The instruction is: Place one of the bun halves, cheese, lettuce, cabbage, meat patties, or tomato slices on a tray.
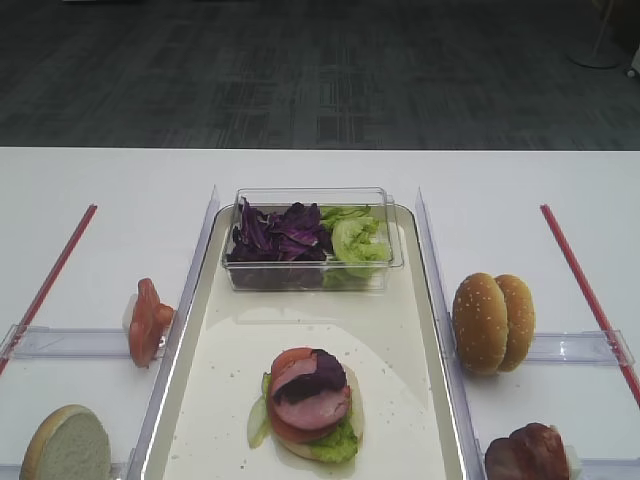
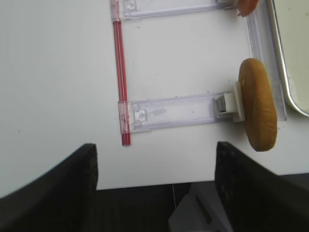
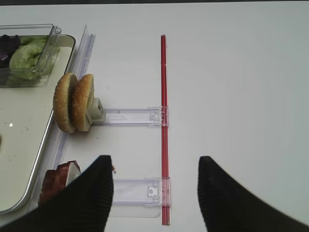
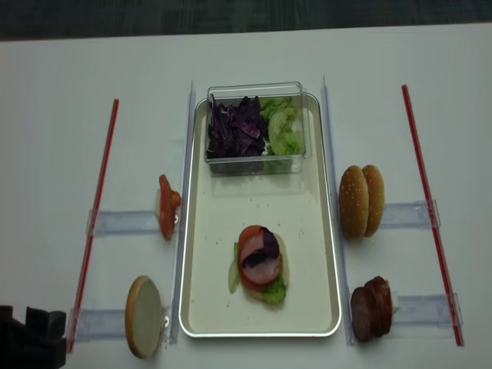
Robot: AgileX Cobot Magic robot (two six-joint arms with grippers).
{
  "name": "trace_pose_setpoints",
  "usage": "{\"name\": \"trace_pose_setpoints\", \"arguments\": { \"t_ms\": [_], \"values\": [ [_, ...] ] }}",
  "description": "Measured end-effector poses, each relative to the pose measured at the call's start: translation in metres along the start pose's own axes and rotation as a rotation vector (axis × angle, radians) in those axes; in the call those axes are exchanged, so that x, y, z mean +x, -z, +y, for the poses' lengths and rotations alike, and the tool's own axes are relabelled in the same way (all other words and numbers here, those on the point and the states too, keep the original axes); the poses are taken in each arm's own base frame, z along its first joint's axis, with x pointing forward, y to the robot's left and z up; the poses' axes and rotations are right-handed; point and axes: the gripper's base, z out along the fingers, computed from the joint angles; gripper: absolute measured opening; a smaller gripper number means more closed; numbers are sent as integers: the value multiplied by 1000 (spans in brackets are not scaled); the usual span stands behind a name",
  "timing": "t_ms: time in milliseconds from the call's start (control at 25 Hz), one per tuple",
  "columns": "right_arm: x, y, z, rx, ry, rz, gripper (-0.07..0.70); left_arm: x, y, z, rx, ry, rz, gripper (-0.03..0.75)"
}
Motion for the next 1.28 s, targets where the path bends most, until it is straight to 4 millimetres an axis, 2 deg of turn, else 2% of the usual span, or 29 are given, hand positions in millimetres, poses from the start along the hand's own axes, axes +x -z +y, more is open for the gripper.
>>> {"name": "trace_pose_setpoints", "arguments": {
  "t_ms": [280,920,1280],
  "values": [
    [0,0,0,0,0,0,426,11,5,-1,-2,-1,-39,472],
    [0,0,0,0,0,0,426,42,32,-4,-21,-6,-311,472],
    [0,0,0,0,0,0,426,50,37,-4,-25,-8,-379,472]
  ]
}}
